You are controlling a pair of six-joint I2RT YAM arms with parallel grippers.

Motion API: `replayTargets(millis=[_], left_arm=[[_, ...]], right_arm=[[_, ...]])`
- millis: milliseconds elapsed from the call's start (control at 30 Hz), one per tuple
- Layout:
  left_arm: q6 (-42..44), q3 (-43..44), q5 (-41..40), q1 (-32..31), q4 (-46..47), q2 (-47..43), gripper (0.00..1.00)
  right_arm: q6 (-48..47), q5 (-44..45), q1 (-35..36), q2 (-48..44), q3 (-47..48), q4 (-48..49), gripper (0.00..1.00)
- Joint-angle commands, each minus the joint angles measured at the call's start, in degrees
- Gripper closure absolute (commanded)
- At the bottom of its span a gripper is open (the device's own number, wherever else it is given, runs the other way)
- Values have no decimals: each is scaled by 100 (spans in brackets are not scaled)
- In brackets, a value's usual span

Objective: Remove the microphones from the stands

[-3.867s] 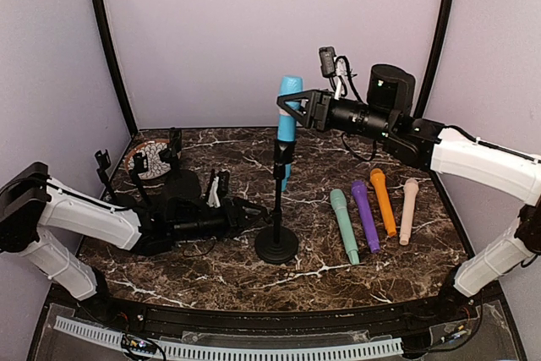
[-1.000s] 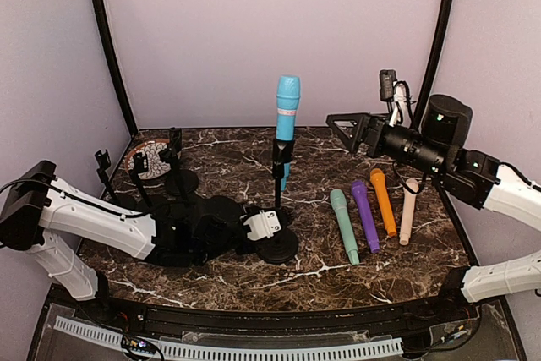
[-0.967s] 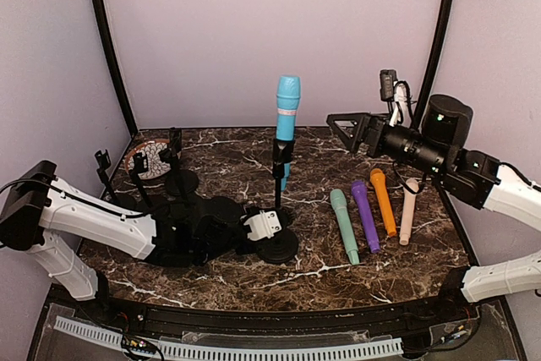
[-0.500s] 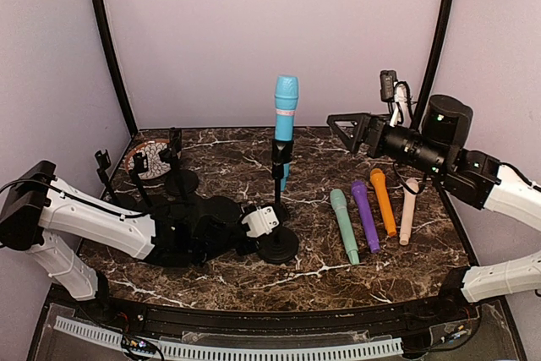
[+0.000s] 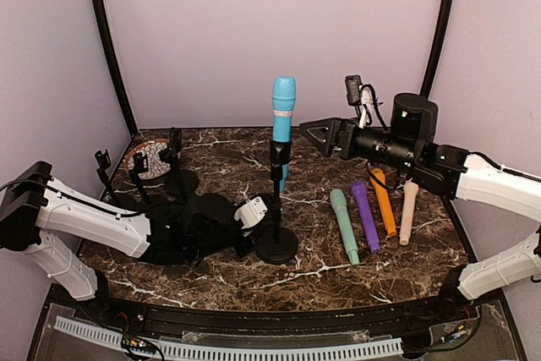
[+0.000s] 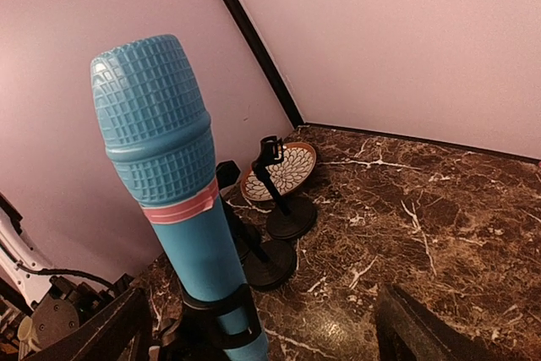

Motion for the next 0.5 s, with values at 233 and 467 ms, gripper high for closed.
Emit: replayTargets(millis=[233, 467], left_arm=[[-1168, -325, 1232, 451, 20, -284, 94], [-1685, -429, 1748, 672, 207, -336, 96]], right_arm=[[-162, -582, 94, 589, 751, 798, 9], [-415, -781, 103, 1153, 1320, 680, 14]])
